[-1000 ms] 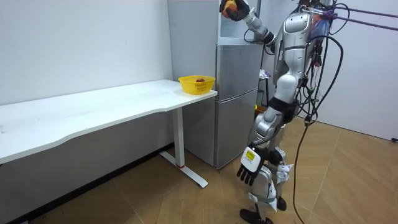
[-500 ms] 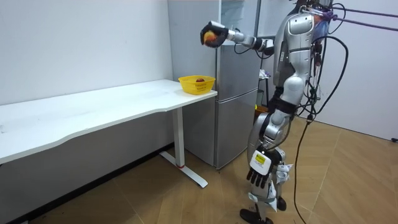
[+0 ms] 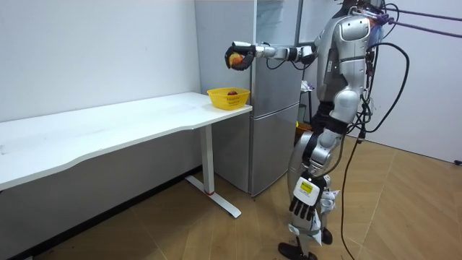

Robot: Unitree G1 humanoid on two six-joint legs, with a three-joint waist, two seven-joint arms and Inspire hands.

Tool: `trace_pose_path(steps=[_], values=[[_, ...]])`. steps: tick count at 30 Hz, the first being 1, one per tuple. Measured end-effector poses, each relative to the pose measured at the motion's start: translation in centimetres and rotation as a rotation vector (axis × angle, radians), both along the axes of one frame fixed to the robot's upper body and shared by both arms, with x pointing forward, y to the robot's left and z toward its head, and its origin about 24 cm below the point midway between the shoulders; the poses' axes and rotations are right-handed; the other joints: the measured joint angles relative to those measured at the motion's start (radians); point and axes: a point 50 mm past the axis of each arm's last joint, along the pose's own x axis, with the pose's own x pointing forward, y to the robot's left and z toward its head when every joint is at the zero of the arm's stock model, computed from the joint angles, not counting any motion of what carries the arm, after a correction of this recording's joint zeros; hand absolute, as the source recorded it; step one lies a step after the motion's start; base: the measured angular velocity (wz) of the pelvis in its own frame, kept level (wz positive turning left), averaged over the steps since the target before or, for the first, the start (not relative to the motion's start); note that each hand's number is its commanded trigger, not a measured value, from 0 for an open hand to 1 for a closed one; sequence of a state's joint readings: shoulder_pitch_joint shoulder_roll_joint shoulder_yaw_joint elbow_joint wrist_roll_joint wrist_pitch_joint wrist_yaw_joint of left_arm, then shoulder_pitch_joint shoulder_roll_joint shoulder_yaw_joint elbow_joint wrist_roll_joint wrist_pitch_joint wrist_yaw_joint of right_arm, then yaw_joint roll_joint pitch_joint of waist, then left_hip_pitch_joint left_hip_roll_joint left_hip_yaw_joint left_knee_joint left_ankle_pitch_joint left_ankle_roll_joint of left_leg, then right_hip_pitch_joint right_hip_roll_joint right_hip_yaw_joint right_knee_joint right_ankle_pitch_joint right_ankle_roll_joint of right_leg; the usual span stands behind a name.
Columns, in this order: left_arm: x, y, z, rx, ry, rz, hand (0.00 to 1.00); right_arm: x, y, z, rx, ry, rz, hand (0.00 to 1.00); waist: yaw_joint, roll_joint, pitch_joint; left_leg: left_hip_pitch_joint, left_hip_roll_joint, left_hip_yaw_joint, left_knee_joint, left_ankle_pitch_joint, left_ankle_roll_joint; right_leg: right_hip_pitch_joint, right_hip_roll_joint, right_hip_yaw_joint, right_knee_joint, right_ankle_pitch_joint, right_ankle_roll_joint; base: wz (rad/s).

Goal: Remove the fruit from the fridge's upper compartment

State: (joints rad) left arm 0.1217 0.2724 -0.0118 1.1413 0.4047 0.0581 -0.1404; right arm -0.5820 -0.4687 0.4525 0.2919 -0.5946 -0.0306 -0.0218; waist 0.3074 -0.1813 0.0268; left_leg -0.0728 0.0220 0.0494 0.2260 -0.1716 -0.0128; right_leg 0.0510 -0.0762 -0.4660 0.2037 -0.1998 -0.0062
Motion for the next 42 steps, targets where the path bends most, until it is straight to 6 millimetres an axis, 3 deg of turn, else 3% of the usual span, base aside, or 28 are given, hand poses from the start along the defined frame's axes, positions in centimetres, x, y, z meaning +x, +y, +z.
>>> trace_pose_path(steps=[4, 11, 12, 13, 14, 15, 22, 28, 42], values=[[0.5, 0.0, 0.1, -0.001, -0.011, -0.002, 0.00, 0.4, -1.2, -1.5, -0.017, 0.057, -0.056, 1.00, 0.017, -0.003, 0.0020, -0.025, 0.001, -0.001, 0.017, 0.001, -0.001, -0.018, -0.001, -0.004, 0.000, 0.000, 0.000, 0.04], [0.7, 0.1, 0.1, 0.000, -0.014, -0.007, 0.00, 0.5, -1.4, -1.8, -0.022, 0.056, -0.071, 1.00, 0.028, 0.003, 0.0056, -0.040, 0.001, -0.009, 0.031, 0.001, -0.001, -0.022, -0.005, -0.016, 0.000, 0.000, 0.000, 0.06], [0.8, 0.1, 0.1, 0.001, -0.016, -0.008, 0.00, 0.5, -1.5, -1.9, -0.029, 0.056, -0.072, 0.83, 0.030, 0.003, 0.0056, -0.040, 0.000, -0.009, 0.031, 0.001, -0.001, -0.023, -0.005, -0.016, 0.000, 0.000, 0.000, 0.00], [0.8, 0.1, 0.1, 0.001, -0.017, -0.008, 0.00, 0.5, -1.5, -1.9, -0.035, 0.056, -0.073, 0.54, 0.030, 0.002, 0.0055, -0.041, 0.000, -0.009, 0.031, 0.001, 0.000, -0.023, -0.005, -0.017, 0.000, 0.000, 0.000, 0.00], [0.8, 0.1, 0.1, 0.001, -0.017, -0.008, 0.00, 0.5, -1.5, -1.9, -0.038, 0.056, -0.074, 0.09, 0.030, 0.003, 0.0055, -0.041, -0.001, -0.009, 0.031, 0.001, 0.000, -0.023, -0.004, -0.017, 0.000, 0.000, 0.000, 0.00], [0.8, 0.1, 0.1, 0.001, -0.017, -0.008, 0.00, 0.5, -1.7, -2.1, -0.040, 0.060, -0.079, 0.00, 0.030, 0.003, 0.0053, -0.040, -0.001, -0.010, 0.031, 0.001, 0.000, -0.022, -0.003, -0.016, 0.000, 0.000, 0.000, 0.00], [0.7, 0.1, 0.1, 0.003, -0.014, -0.007, 0.00, 0.5, -1.8, -2.7, -0.054, 0.084, -0.089, 0.00, 0.030, 0.008, 0.0024, -0.039, 0.000, -0.010, 0.031, 0.001, 0.000, -0.021, 0.001, -0.015, 0.000, 0.000, 0.000, 0.00], [0.4, 0.1, 0.1, 0.002, -0.002, -0.003, 0.00, 0.5, -1.8, -2.8, -0.053, 0.088, -0.088, 0.00, 0.029, 0.012, -0.0060, -0.037, 0.000, -0.010, 0.032, 0.001, 0.000, -0.019, 0.000, -0.016, 0.000, 0.000, 0.000, 0.00], [-0.4, 0.1, 0.0, -0.005, 0.021, -0.002, 0.00, 0.5, -1.9, -3.4, -0.060, 0.120, -0.103, 0.00, 0.024, 0.018, -0.0111, -0.029, -0.001, -0.016, 0.032, 0.001, 0.000, -0.014, -0.006, -0.014, 0.002, 0.000, 0.000, 0.00]])
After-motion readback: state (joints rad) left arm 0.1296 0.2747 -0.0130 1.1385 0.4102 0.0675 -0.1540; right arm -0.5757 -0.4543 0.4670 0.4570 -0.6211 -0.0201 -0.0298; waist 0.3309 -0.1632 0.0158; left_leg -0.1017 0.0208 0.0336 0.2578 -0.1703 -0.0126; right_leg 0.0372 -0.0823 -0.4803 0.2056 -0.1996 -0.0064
